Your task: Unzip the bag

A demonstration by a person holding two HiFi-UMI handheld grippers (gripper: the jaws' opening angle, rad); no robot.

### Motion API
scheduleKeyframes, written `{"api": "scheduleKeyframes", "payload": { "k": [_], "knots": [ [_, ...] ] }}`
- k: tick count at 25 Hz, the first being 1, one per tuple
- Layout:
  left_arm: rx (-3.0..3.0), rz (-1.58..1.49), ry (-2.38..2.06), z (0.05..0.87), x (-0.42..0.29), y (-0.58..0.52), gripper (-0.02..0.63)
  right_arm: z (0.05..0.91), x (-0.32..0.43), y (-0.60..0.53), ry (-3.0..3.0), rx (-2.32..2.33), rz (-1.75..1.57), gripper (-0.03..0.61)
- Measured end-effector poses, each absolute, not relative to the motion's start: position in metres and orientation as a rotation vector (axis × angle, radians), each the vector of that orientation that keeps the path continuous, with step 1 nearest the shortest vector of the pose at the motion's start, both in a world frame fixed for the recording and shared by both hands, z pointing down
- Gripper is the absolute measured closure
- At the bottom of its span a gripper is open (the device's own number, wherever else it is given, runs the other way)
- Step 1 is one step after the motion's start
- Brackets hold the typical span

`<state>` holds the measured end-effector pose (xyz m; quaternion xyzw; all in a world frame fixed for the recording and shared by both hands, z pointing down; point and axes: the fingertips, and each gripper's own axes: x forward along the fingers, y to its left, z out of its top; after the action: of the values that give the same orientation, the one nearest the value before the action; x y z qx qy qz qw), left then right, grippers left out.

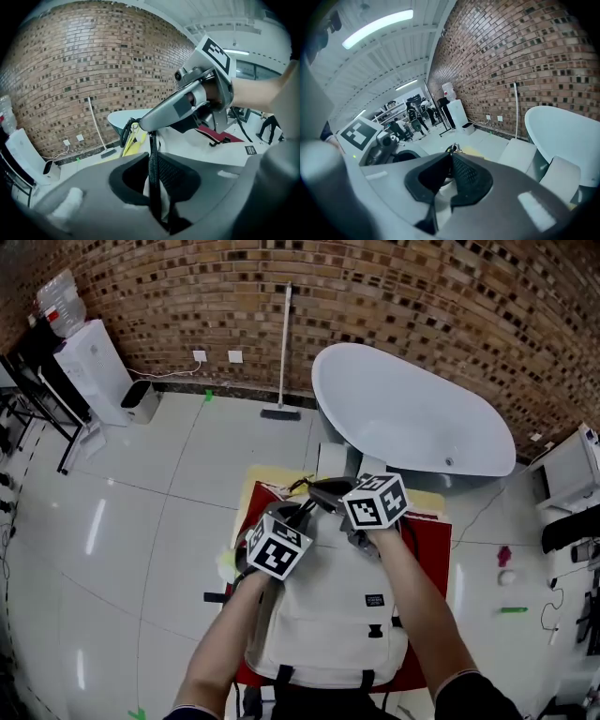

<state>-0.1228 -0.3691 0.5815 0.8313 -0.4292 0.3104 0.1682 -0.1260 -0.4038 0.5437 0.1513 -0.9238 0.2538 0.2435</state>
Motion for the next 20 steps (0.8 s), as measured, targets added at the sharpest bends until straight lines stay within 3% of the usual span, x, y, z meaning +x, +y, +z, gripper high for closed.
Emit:
{"api": "scheduleKeyframes", "payload": {
  "k": [20],
  "knots": [
    [2.326,0.754,-1.245,0.561,-0.144,-0.342,0.575,0.548,-0.001,-0.435,-2.541,0.897,0.951,0.56]
  ]
}}
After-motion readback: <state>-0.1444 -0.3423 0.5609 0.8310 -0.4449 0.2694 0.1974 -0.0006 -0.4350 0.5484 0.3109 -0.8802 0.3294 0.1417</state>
